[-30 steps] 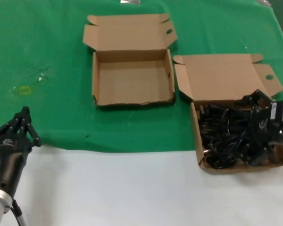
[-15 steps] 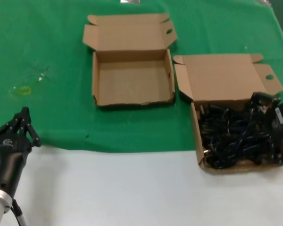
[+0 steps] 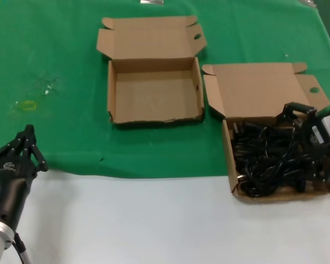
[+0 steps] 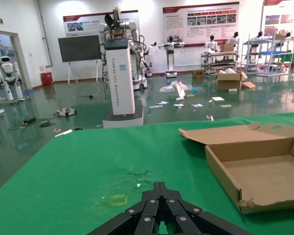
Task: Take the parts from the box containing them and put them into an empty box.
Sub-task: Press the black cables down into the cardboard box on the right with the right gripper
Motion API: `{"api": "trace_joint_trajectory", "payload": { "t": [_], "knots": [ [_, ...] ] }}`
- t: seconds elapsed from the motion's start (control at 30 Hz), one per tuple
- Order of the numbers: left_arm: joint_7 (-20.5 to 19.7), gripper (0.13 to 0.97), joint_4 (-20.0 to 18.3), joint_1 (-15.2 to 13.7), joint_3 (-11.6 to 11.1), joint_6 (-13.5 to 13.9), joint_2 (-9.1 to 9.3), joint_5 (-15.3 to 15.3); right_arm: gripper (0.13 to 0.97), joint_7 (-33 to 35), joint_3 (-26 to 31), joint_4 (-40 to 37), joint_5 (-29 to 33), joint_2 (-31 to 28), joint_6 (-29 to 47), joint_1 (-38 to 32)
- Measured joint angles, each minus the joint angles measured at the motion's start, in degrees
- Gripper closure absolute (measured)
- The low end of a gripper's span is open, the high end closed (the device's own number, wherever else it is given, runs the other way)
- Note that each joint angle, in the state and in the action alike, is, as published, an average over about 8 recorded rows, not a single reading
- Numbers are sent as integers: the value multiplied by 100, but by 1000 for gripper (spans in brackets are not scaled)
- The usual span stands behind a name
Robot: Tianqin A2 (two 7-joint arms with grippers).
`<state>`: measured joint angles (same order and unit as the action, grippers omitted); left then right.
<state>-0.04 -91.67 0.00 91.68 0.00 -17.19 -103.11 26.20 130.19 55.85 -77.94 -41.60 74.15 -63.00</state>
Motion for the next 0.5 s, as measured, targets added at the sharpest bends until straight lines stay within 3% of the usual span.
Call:
{"api": "trace_joint_trajectory", "payload": {
  "t": [0.5],
  "knots": [
    [2,953,0,0,0,0,0,0,148,415,-174,-288,153,220,-112,156]
  ]
}}
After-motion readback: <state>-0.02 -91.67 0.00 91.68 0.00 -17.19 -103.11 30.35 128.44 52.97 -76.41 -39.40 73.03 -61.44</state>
